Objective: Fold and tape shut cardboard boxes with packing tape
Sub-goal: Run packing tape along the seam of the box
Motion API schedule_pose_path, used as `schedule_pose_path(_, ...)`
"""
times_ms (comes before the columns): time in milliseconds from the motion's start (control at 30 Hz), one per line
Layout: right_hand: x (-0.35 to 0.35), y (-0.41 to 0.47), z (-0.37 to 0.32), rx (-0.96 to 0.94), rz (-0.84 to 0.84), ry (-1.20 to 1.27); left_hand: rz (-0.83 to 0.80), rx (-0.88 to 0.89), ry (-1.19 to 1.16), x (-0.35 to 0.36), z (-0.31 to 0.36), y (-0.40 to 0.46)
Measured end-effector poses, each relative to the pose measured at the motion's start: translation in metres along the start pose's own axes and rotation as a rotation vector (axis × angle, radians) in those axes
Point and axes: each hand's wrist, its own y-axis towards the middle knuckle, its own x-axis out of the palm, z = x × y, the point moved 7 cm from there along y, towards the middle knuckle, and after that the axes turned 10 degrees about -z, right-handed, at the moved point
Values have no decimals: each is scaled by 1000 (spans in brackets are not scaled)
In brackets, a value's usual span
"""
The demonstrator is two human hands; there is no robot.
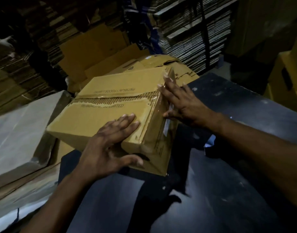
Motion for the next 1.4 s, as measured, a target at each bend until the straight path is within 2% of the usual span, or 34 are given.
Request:
schedule_pose_path(100,-25,-11,-25,10,45,61,-12,1,-4,1,-3,1)
schedule_pose_path(233,-23,-7,-81,-114,121,40,-34,0,-13,1,-8,3)
schedule_pose_path(333,-5,-11,-72,-116,36,-16,-28,-10,-49,-1,-7,5)
schedule_pose_path(433,-13,-11,-65,-131,-119,-193,-13,-17,-32,-3,-8,6)
schedule_pose_path(500,-23,-14,-68,-114,-194,-220,-51,-12,-24,-2,-5,6)
schedule_pose_path(667,-37,-18,-80,-17,-75,121,-154,-34,-118,-10,-3,5)
schedule_pose_path(800,-13,-18,-79,-27,8,97,-2,-4,-86,-9,-7,6)
schedule_pose_path(933,-7,-18,-75,-41,36,150,188,127,6,-2,0,-2)
schedule_pose_path(1067,-8,-20,-74,-62,-11,137,222,186,179,3,7,-4)
schedule_pose_path(1200,-6,-18,-76,-20,-8,353,292,166,236,6,7,-7)
schedule_pose_path(1400,-1,-20,-73,-98,10,182,248,138,206,5,8,-6)
